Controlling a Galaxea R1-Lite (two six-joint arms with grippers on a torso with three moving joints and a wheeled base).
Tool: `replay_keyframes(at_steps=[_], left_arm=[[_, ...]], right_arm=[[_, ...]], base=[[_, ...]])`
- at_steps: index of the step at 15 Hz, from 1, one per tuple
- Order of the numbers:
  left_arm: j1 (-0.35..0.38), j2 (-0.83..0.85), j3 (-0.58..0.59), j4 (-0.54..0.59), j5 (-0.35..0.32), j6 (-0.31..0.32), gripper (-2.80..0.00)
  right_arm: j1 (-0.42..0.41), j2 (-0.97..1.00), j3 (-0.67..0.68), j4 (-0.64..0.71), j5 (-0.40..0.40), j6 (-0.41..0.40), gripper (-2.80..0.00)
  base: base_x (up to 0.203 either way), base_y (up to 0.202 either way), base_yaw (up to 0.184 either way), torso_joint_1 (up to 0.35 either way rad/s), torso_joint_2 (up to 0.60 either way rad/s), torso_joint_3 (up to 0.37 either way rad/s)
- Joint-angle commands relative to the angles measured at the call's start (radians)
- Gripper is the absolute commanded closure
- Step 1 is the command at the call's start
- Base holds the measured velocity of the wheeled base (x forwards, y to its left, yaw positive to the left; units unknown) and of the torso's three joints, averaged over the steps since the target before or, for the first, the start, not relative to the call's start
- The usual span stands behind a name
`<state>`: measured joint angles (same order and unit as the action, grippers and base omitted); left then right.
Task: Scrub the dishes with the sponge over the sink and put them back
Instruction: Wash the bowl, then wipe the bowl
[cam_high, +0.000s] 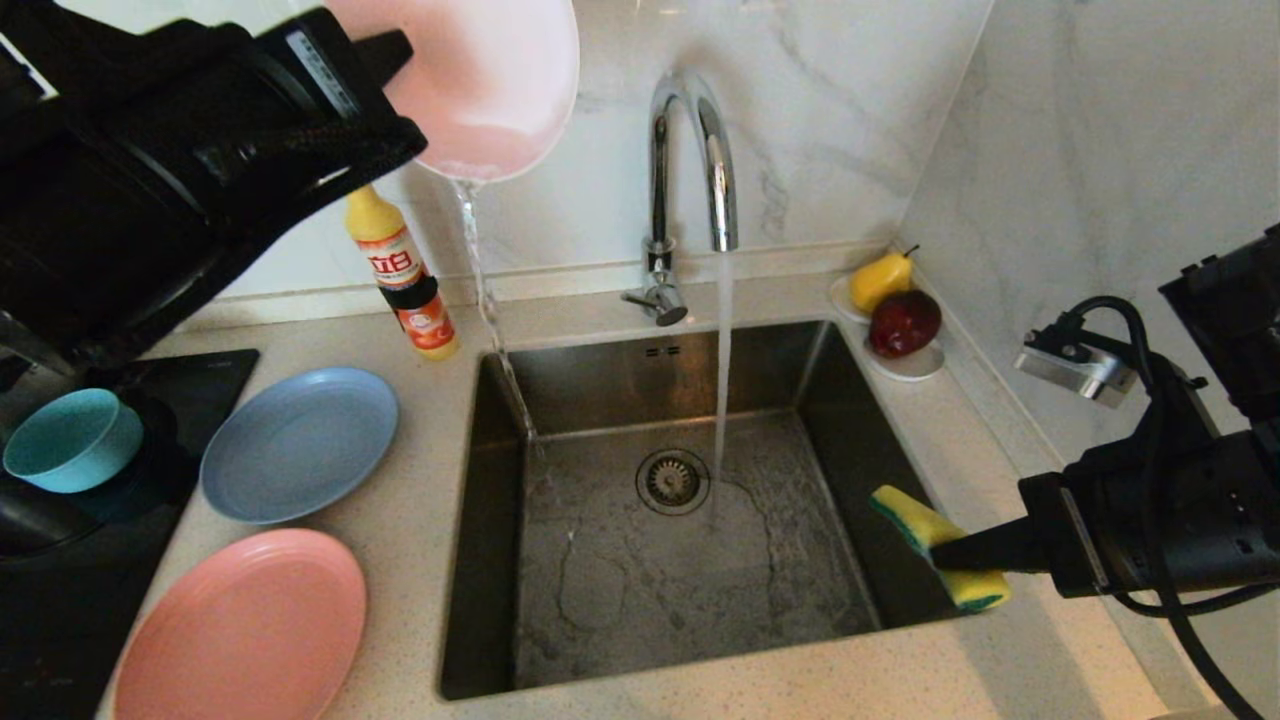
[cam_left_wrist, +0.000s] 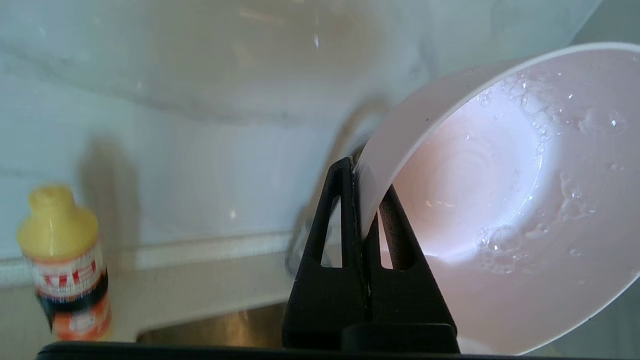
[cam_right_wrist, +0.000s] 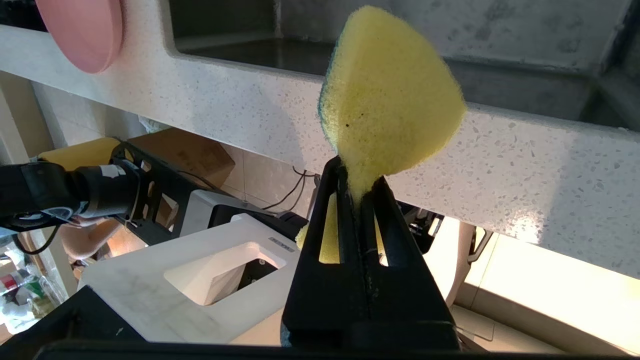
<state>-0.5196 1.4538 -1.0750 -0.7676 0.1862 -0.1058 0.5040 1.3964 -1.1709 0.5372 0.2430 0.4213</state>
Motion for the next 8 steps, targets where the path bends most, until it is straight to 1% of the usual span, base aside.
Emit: replay_keyframes(at_steps=[1,3,5,8], left_arm=[[0.001,0.024,0.077,0.005,0.001,-0.006,0.0],[0.0,0.044,0.166,0.045,-0.003,-0.005,0.0],[0.0,0.058,0.237,0.112,-0.03,-0.006,0.0],[-0.014,0.067,0.245,0.334,-0.041,-0.009,0.0]], right_arm=[[0.001,-0.015,0.0,0.003,0.001,0.001,0.0],[0.007,-0.034,-0.007,0.003,0.002,-0.001,0.0],[0.019,-0.048,-0.01,0.003,0.002,-0.001,0.0],[0.045,-0.059,-0.019,0.003,0.004,-0.001,0.0]], base=[[0.0,0.0,0.0,0.0,0.0,0.0],[0.0,0.0,0.0,0.0,0.0,0.0],[0.0,0.0,0.0,0.0,0.0,0.0],[0.0,0.0,0.0,0.0,0.0,0.0]])
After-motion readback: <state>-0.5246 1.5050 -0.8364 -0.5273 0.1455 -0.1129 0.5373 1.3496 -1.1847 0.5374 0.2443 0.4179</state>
